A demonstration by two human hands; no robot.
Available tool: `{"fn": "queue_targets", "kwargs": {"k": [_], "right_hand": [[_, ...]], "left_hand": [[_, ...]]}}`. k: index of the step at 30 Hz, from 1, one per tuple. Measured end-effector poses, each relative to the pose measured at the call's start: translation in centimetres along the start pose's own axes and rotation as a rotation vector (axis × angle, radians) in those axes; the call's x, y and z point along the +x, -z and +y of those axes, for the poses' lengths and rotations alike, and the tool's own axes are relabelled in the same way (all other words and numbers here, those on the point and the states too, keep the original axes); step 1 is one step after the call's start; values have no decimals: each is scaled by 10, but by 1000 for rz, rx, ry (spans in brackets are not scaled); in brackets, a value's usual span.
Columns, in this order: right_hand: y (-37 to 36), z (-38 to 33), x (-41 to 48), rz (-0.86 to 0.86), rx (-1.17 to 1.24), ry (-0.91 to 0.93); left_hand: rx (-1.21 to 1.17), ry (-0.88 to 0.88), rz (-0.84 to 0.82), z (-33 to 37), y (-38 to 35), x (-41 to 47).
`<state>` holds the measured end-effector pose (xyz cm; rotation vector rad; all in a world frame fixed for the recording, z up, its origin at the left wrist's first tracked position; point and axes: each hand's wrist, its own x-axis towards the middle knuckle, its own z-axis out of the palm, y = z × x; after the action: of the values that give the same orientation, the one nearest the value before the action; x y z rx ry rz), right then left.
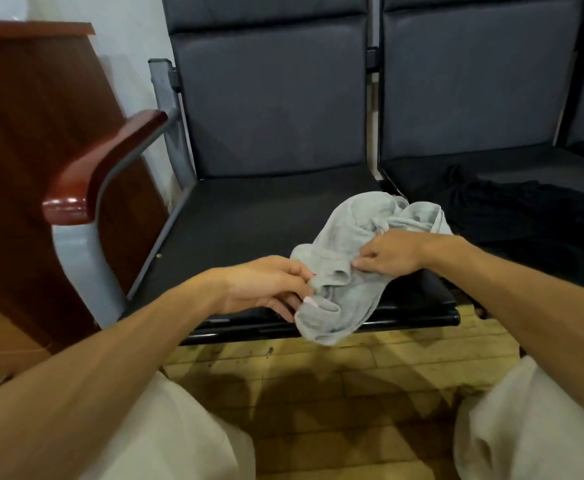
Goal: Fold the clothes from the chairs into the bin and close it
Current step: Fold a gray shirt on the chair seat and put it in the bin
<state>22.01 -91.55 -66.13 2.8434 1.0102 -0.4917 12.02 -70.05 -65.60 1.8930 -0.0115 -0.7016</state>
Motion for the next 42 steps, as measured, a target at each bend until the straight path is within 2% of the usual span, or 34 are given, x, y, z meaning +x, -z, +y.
{"fn": "queue_targets", "kwargs": {"k": [4, 6, 9, 12, 15, 18, 22, 27, 31, 34, 38, 42], "right_hand": [[-13, -22, 1, -23, -8, 48], [-19, -28, 1, -34, 38, 75], [-22, -29, -8, -33, 106, 163], [-24, -26, -21, -59, 144, 206], [-24, -18, -31, -107, 106, 249], [-22, -11, -44, -144, 108, 235], [-15, 7, -58, -56, 195, 165], [-10, 37, -67, 67, 211, 77], [-15, 38, -60, 17, 184, 103], [-16, 35, -50, -16, 140, 111], [-15, 32, -33, -48, 112, 96], [-12, 26, -18, -63, 102, 83]], "left_hand": [[180, 39, -71, 3, 3, -8], [216, 43, 83, 5, 7, -9], [183, -5, 432, 3, 12, -2], [333, -12, 593, 0, 13, 12], [482, 17, 599, -3, 12, 30], [667, 88, 525, -2, 9, 50], [727, 182, 491, -3, 8, 79], [654, 224, 412, 7, 0, 97], [624, 215, 396, 10, -3, 100], [356, 148, 515, 12, 5, 93], [-171, -14, 746, 14, 22, 79], [-374, -145, 936, 7, 38, 53]]}}
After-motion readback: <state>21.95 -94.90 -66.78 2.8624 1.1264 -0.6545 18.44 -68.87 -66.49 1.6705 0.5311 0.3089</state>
